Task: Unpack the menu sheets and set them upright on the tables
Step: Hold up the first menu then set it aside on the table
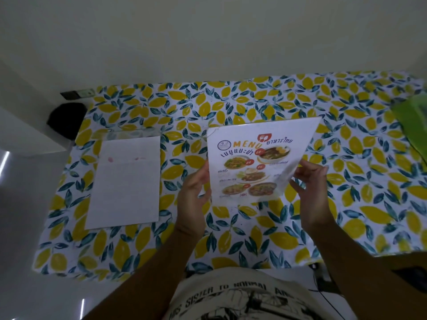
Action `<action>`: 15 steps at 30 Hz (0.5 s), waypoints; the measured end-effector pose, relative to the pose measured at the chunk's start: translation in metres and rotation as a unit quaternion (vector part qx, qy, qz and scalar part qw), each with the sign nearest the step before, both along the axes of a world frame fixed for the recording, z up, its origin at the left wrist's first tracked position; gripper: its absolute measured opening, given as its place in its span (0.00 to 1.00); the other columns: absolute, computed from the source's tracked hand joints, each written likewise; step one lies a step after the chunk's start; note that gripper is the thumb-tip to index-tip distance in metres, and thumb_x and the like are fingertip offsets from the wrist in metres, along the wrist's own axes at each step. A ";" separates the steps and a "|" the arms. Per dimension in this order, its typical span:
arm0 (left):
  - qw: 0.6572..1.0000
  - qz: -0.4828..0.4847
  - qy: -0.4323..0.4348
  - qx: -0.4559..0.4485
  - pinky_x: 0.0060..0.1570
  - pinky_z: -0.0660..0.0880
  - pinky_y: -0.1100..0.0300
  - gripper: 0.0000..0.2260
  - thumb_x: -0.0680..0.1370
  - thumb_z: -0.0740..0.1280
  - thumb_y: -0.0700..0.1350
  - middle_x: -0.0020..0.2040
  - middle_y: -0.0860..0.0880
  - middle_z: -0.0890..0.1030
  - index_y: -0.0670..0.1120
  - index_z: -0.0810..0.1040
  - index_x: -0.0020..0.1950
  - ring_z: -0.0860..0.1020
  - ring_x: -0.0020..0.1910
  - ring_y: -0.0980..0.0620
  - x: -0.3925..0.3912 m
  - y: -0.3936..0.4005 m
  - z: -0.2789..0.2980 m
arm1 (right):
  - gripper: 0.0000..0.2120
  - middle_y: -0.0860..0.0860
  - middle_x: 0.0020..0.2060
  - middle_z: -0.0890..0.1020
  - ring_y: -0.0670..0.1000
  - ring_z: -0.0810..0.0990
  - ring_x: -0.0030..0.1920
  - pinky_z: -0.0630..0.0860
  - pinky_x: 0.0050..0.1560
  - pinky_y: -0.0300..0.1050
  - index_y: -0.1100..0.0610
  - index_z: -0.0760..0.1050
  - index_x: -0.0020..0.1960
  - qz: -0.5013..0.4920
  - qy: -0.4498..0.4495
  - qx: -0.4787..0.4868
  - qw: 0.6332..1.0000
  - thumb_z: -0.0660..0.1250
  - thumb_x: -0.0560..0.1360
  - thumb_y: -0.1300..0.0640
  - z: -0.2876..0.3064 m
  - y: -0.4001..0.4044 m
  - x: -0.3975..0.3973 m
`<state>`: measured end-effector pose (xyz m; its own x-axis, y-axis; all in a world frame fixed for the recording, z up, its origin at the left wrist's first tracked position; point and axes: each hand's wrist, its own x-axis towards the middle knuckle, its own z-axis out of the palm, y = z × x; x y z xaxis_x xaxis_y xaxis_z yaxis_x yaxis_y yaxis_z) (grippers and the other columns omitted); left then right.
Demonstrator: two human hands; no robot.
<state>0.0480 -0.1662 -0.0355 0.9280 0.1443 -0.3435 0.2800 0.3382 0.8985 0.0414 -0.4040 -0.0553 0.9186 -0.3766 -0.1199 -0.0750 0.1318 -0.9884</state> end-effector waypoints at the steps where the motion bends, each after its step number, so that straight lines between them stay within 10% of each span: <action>1: 1.000 0.005 -0.001 0.001 0.64 0.73 0.40 0.15 0.82 0.59 0.41 0.67 0.40 0.77 0.52 0.82 0.61 0.75 0.67 0.43 0.000 0.001 -0.001 | 0.31 0.49 0.52 0.77 0.50 0.76 0.56 0.71 0.65 0.53 0.46 0.75 0.60 0.008 -0.001 -0.004 1.000 0.55 0.70 0.25 -0.002 -0.001 0.000; 9: 0.996 -0.005 -0.064 0.057 0.57 0.77 0.47 0.18 0.70 0.68 0.56 0.66 0.43 0.78 0.56 0.80 0.60 0.76 0.65 0.45 -0.008 0.006 0.006 | 0.32 0.57 0.61 0.75 0.51 0.76 0.61 0.71 0.65 0.52 0.53 0.72 0.66 0.050 -0.011 -0.024 0.998 0.54 0.75 0.30 -0.010 -0.001 -0.002; 15: 0.997 -0.009 -0.058 0.041 0.57 0.76 0.50 0.16 0.83 0.58 0.43 0.63 0.45 0.81 0.60 0.82 0.58 0.79 0.62 0.51 -0.009 0.004 0.005 | 0.33 0.51 0.55 0.76 0.47 0.77 0.57 0.72 0.63 0.49 0.49 0.72 0.64 0.060 -0.026 -0.027 0.998 0.56 0.71 0.26 -0.009 -0.002 -0.002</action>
<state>0.0388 -0.1623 -0.0305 0.9635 0.1506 -0.2215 0.1782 0.2573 0.9498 0.0396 -0.4060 -0.0647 0.9618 -0.2685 -0.0529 -0.0347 0.0722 -0.9968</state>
